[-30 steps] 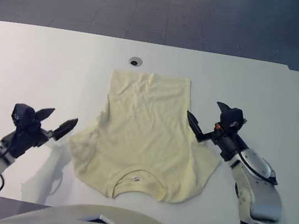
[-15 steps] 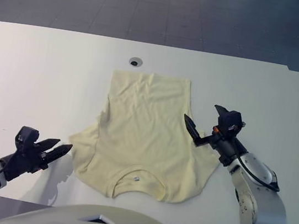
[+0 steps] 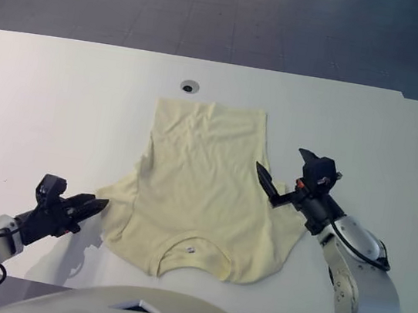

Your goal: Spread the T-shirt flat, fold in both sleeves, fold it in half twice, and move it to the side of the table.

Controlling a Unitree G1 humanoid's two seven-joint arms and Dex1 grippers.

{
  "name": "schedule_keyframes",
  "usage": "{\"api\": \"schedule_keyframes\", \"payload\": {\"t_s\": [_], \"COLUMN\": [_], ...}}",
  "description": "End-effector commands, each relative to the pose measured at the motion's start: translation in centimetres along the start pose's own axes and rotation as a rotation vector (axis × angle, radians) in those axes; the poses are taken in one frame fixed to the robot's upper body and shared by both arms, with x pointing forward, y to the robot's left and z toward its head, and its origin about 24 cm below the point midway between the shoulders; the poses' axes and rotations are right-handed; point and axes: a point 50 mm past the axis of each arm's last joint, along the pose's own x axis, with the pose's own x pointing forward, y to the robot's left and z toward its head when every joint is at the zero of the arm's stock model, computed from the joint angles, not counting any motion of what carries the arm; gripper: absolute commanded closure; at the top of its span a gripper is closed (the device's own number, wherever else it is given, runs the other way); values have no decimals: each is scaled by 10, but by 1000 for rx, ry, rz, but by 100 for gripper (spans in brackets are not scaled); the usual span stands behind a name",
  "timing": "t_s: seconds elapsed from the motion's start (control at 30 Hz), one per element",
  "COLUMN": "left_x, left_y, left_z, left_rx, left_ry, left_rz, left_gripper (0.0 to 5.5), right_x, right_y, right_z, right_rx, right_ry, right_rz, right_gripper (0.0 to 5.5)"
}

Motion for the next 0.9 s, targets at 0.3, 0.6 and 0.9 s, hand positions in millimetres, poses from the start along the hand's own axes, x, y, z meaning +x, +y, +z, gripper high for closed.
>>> {"api": "schedule_keyframes", "payload": {"t_s": [0.3, 0.6, 0.9], "left_x": [4, 5, 2], "left_y": [13, 10, 4], "left_z": [0, -1, 25], "left_rx": [-23, 13, 45], "left_ry": [18, 26, -87], "left_rz": [57, 25, -46], "left_gripper": [348, 477, 549], "right_x": [0, 1, 1], "right_y": [3, 3, 3], "right_z": [-2, -2, -4], "right_rx": [-22, -33, -33], "right_ry": [8, 5, 5], "right_rz": [8, 7, 2], "right_gripper": [10, 10, 10]}}
